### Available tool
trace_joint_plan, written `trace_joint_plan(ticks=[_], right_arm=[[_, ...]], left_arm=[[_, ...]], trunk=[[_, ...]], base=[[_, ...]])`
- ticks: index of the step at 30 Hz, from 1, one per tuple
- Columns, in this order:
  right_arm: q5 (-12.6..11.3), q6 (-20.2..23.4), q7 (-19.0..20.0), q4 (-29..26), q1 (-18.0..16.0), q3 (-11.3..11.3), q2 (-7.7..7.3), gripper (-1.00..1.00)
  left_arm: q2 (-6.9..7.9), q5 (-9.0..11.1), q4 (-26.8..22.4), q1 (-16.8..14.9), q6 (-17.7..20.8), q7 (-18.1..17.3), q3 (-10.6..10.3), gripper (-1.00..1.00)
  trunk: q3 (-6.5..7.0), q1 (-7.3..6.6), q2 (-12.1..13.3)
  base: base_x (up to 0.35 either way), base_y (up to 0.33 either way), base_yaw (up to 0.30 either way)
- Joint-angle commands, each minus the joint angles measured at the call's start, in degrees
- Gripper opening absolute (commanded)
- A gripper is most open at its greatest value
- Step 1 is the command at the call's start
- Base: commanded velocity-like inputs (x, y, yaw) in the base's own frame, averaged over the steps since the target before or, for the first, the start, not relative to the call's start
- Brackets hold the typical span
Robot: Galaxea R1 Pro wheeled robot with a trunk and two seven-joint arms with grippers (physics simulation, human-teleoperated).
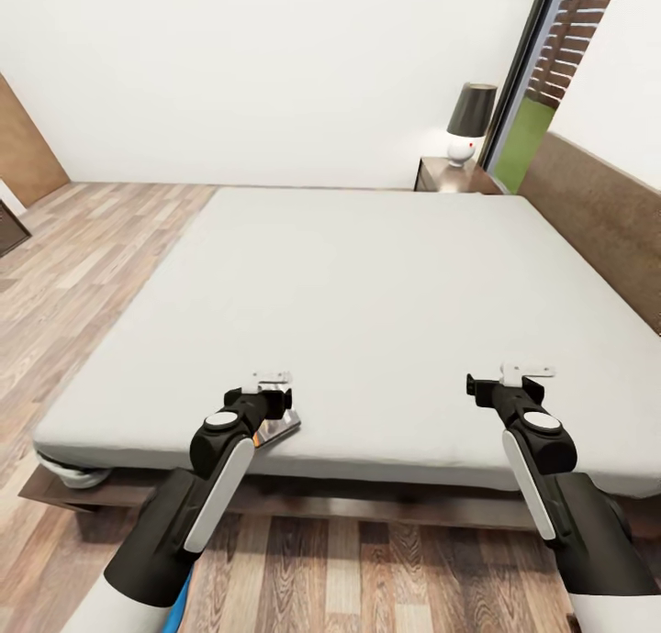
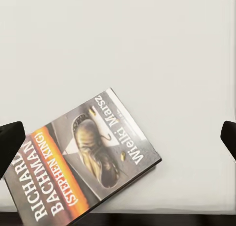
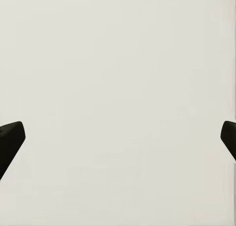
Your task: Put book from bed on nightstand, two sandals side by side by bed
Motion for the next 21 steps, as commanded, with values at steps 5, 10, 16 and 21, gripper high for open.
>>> trace_joint_plan(ticks=[5,10,16,21], right_arm=[[-0.55,0.2,-0.53,-0.08,-0.05,0.1,-0.06,1.0],[-0.56,0.31,-0.54,-0.09,-0.04,0.14,-0.06,1.0],[-0.56,1.22,-0.52,-0.13,-0.05,0.1,-0.06,1.0],[-0.62,1.41,-0.52,-0.11,-0.03,0.03,-0.08,1.0]], left_arm=[[0.02,0.63,-0.03,0.11,0.13,0.57,-0.02,1.0],[-0.08,0.68,-0.03,0.16,0.13,0.56,-0.23,1.0],[-0.11,0.7,-0.03,0.22,0.13,0.58,-0.41,1.0],[-0.02,0.63,-0.03,0.25,0.12,0.59,-0.45,1.0]], trunk=[[1.31,-1.11,2.0],[2.58,-2.21,4.01],[4.06,-3.52,6.41],[5.33,-4.62,8.42]], base=[[0.0,0.0,0.079],[0.0,0.0,0.173],[0.0,0.0,0.207],[0.0,0.0,0.183]])
